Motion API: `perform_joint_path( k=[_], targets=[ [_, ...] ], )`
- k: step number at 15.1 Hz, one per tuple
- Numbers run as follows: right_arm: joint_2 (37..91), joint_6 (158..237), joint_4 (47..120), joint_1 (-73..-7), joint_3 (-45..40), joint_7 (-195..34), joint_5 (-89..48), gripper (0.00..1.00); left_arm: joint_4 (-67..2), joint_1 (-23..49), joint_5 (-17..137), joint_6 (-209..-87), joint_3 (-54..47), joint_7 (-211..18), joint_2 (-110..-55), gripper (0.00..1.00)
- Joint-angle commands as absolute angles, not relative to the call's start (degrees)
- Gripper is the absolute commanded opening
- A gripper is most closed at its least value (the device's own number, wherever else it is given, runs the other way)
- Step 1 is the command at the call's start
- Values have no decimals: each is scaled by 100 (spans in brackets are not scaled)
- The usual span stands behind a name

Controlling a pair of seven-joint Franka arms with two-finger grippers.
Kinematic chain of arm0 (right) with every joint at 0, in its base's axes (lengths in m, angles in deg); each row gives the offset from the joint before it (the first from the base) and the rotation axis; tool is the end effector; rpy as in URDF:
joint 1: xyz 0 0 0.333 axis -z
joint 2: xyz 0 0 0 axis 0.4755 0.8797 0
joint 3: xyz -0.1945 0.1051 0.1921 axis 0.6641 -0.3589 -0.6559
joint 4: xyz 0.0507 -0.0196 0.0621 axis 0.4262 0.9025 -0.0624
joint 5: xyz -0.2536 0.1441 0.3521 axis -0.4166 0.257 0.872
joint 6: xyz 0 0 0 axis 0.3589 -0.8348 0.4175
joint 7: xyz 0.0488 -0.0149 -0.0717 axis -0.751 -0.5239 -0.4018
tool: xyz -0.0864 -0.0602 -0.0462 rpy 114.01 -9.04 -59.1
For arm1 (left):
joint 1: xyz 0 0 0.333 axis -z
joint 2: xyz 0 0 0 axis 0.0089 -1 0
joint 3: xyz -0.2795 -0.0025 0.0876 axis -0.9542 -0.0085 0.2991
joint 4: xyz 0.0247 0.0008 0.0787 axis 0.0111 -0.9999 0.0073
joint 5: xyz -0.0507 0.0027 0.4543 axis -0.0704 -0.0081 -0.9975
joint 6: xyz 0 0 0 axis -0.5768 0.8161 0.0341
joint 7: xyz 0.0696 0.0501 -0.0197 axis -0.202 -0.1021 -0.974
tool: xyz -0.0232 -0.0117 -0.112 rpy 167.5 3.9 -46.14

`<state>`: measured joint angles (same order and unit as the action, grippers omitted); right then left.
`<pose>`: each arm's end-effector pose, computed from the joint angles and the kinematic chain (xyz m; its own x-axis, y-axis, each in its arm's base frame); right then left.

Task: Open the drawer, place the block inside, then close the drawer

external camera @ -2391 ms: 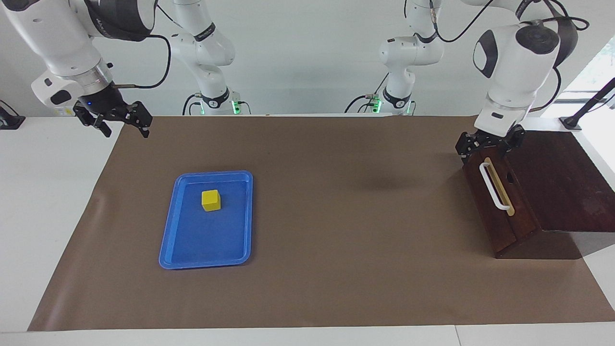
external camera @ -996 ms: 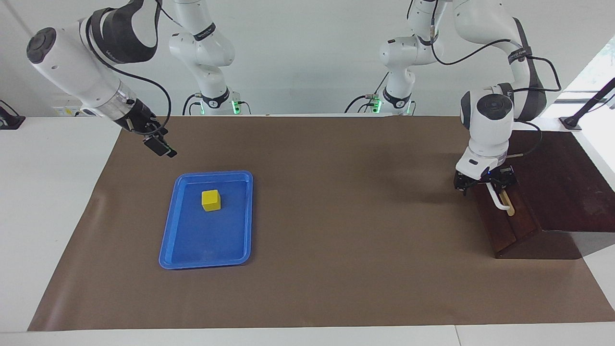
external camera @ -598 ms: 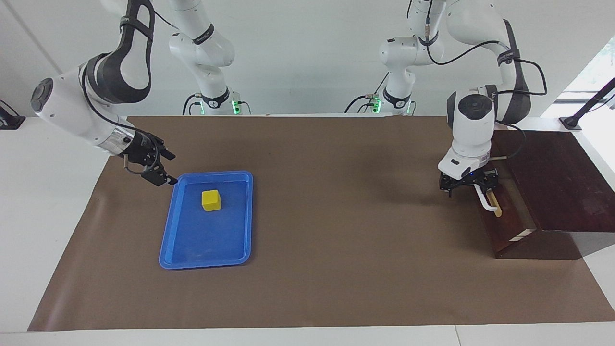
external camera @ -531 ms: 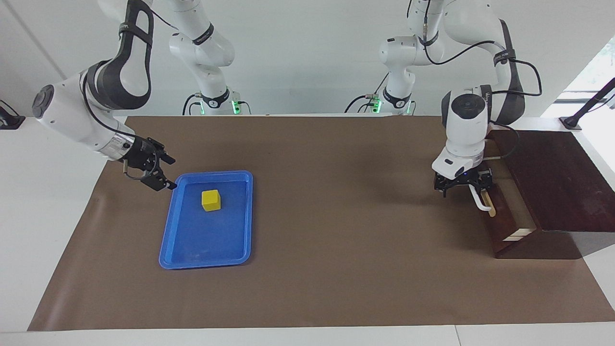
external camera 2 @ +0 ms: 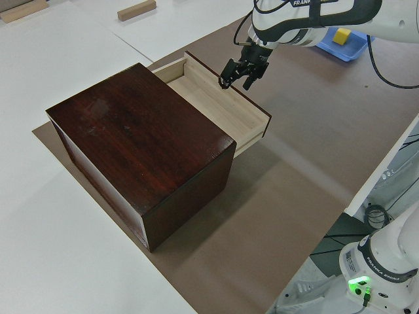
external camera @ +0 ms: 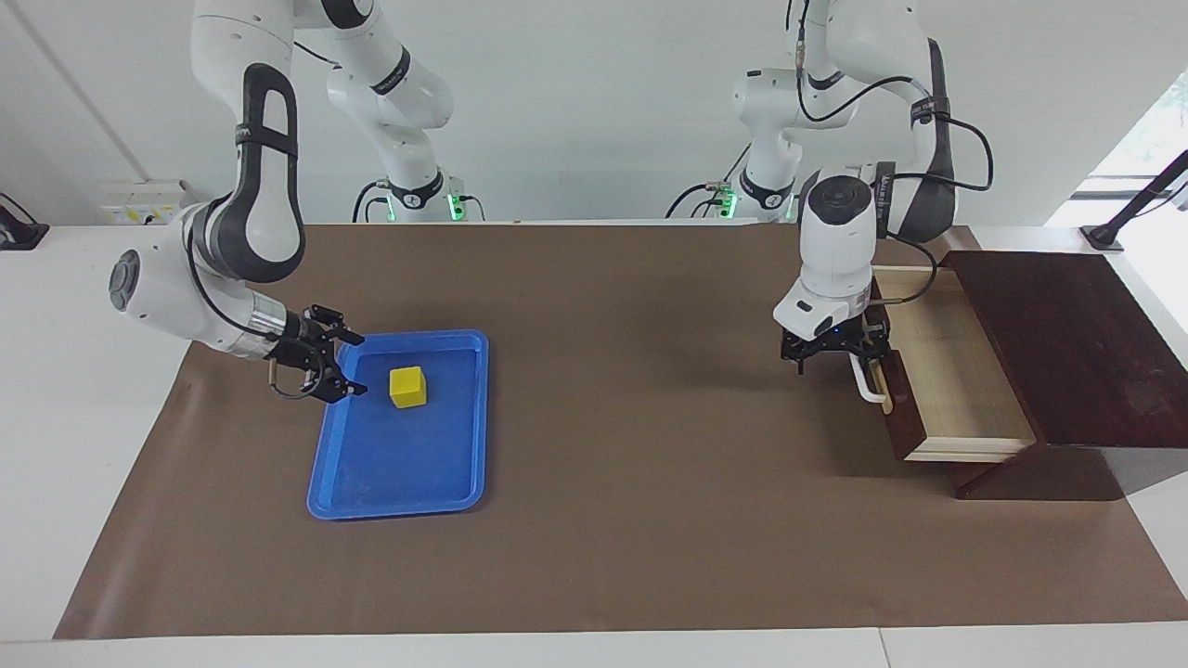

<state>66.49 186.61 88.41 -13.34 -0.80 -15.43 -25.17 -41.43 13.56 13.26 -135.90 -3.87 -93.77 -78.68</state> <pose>0.6281 -0.0681 0.2637 0.1446 -0.8460 -0.5132 -0.9709 -0.2213 0.0914 0.6042 -0.1634 0.3225 0.9539 -0.2912 0.0733 -0.2594 -0.9220 -0.2873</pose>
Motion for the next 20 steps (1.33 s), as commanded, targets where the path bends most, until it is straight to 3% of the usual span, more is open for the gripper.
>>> perform_joint_path(
  k=[1, 11, 16, 20],
  targets=[
    [6773, 18740, 8821, -1328, -115, -1764, -2283, 100, -4167, 1685, 1702, -13427, -369, -9534, -7787, 100],
    [7072, 19250, 8803, -1582, -115, -1826, -1905, 100, -3834, 1607, 1711, -13023, -351, -9473, -7848, 100],
    [7055, 19285, 8864, -1670, -115, -1939, -1869, 100, -2903, 1545, 1807, -12251, -360, -9455, -8164, 100],
    [7020, 19425, 9041, -1679, -115, -2081, -1869, 100, -2103, 1519, 2826, -11356, -308, -9787, -8112, 100]
  ],
)
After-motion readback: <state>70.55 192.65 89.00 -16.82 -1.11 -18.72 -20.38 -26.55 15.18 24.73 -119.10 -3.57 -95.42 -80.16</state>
